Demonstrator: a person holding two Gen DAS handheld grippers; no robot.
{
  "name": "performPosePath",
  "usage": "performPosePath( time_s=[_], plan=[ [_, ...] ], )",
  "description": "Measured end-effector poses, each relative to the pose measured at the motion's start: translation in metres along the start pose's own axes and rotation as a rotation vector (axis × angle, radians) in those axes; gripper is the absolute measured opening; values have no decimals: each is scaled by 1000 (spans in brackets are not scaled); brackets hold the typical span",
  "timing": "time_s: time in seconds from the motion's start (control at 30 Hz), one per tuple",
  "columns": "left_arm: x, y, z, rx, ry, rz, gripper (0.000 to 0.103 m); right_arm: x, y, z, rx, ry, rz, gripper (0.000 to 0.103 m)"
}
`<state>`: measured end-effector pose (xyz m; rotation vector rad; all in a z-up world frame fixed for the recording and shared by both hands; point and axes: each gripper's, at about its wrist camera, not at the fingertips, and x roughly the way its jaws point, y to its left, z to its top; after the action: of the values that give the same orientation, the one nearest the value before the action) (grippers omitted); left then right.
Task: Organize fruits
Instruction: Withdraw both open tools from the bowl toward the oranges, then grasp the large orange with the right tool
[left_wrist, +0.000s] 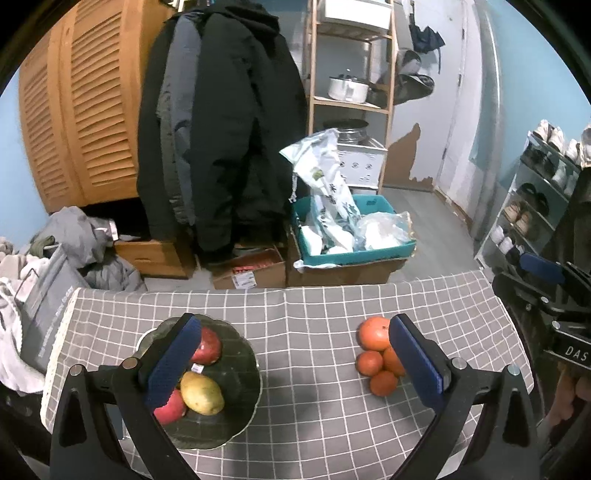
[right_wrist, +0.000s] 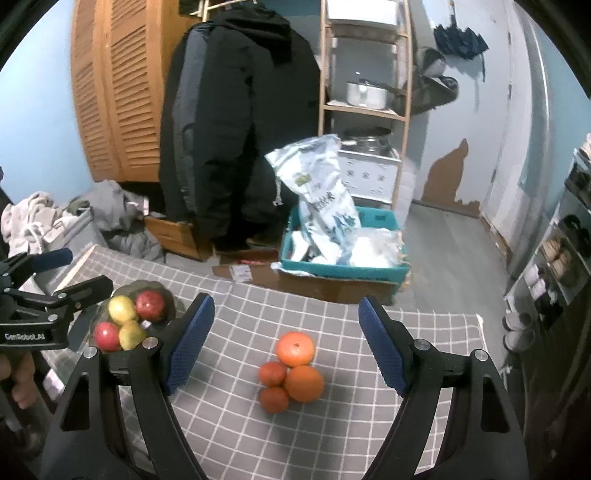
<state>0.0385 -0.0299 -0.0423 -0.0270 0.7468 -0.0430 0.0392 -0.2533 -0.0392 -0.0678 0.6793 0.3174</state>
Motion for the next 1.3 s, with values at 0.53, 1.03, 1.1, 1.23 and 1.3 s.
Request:
performPosePath(
  time_s=[0.53,1.03,1.1,1.23,1.3],
  plan=[
    [47,-32,-13,47,114,-28,102,39,-33,-27,46,123,-13,81],
    [111,-36,-41,63,244,16,102,107,-45,-64,102,304,-4,81],
    [121,-34,-44,55,268,18,102,114,-44,-69,100,326,-5,81],
    [136,-32,-51,45,305,22,102,133,-42,-82,88,383,0,81],
    [143,-32,-56,40,323,20,102,142,-42,-87,85,407,4,81]
  ],
)
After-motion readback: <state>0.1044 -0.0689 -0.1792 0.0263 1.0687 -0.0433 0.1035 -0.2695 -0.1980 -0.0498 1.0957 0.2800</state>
